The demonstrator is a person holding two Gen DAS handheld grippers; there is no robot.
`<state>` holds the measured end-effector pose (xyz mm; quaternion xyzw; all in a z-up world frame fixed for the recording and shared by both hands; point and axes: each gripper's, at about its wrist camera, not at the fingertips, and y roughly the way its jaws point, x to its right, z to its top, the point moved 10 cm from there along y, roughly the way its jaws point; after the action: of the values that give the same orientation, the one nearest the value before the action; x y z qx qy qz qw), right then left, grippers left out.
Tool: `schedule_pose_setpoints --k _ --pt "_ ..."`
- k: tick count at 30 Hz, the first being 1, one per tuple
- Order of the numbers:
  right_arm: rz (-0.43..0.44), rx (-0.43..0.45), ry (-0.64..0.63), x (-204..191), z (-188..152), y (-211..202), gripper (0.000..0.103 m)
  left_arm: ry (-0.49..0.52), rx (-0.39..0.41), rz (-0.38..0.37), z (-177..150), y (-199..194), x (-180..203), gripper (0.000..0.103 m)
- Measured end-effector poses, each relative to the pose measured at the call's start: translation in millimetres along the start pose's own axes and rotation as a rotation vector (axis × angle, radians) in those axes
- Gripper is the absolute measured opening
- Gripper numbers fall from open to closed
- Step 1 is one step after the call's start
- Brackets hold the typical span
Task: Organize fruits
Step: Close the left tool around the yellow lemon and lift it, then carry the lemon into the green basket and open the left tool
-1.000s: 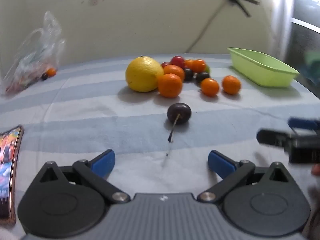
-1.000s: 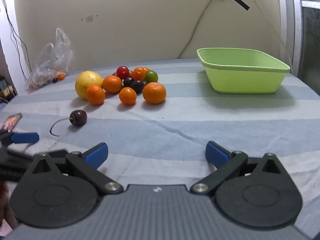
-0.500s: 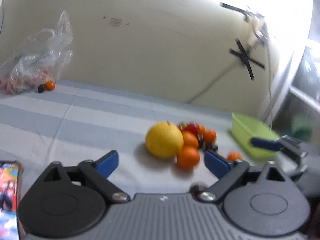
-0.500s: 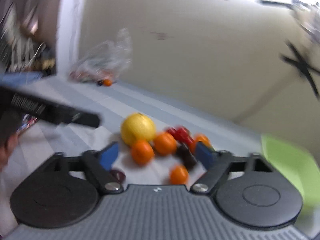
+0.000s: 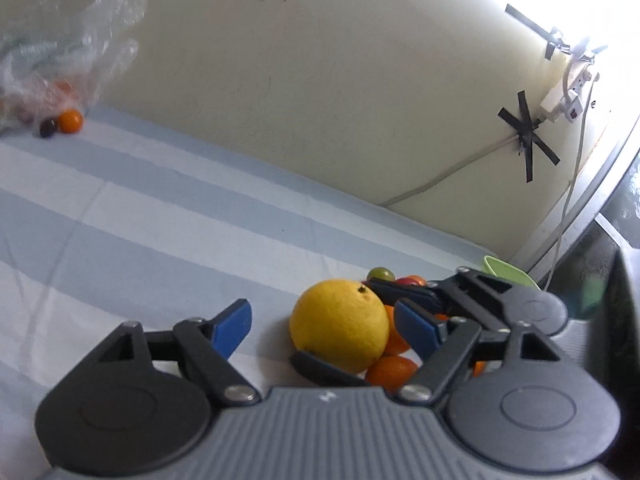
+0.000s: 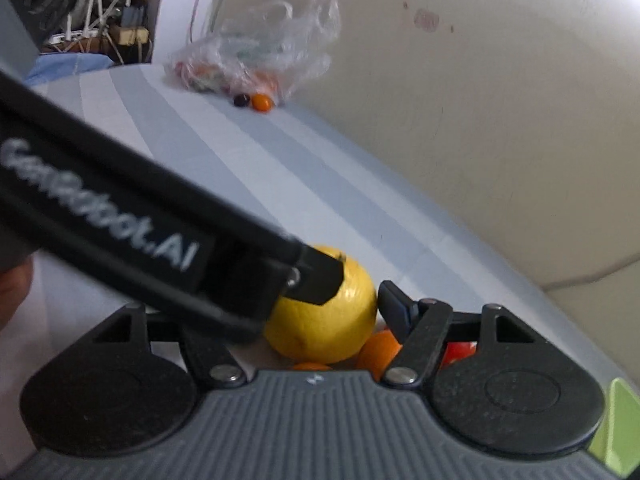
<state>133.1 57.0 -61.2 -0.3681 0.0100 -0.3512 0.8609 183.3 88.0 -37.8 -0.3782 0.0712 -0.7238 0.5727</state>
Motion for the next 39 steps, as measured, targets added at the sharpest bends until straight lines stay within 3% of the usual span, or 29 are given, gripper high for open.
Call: schedule_pose_setpoints --k 1,2,3,8,12,16,21,26,28,31,35,39 --pt "-0.01 0.008 0.005 1 0 1 0.068 0.002 -0.007 -0.004 0 2 0 0.078" --pt "-0.011 0.02 0.008 1 0 0 0.067 0.007 -0.016 -0.013 -2 5 2 0.058" --pt "-0.013 0.025 0.016 0 -1 -3 0.067 0.011 -0.032 -0.026 -5 7 4 0.054" --pt "-0.069 0.162 0.057 7 8 -38 0.067 0.074 0.023 -0.013 -1 -15 25 0.053" --pt "-0.269 0.253 0.094 40 4 -86 0.067 0.182 0.081 -0.05 11 -27 73 0.053" --pt "-0.43 0.238 0.143 93 -29 -131 0.067 0.274 0.044 -0.162 12 -4 139 0.054" --pt "-0.57 0.124 0.266 170 -88 -173 0.067 0.346 -0.049 -0.308 -6 54 224 0.054" --pt "-0.564 -0.023 0.41 220 -150 -176 0.067 0.351 -0.204 -0.352 -42 117 269 0.055" --pt "-0.539 -0.04 0.457 227 -159 -173 0.068 0.344 -0.246 -0.345 -52 131 276 0.056" --pt "-0.506 -0.021 0.511 232 -160 -175 0.069 0.347 -0.264 -0.317 -61 141 281 0.059" --pt "-0.526 0.019 0.469 217 -165 -184 0.076 0.334 -0.259 -0.288 -59 160 299 0.07" --pt "-0.552 0.093 0.449 202 -164 -192 0.076 0.358 -0.226 -0.283 -55 147 307 0.07"
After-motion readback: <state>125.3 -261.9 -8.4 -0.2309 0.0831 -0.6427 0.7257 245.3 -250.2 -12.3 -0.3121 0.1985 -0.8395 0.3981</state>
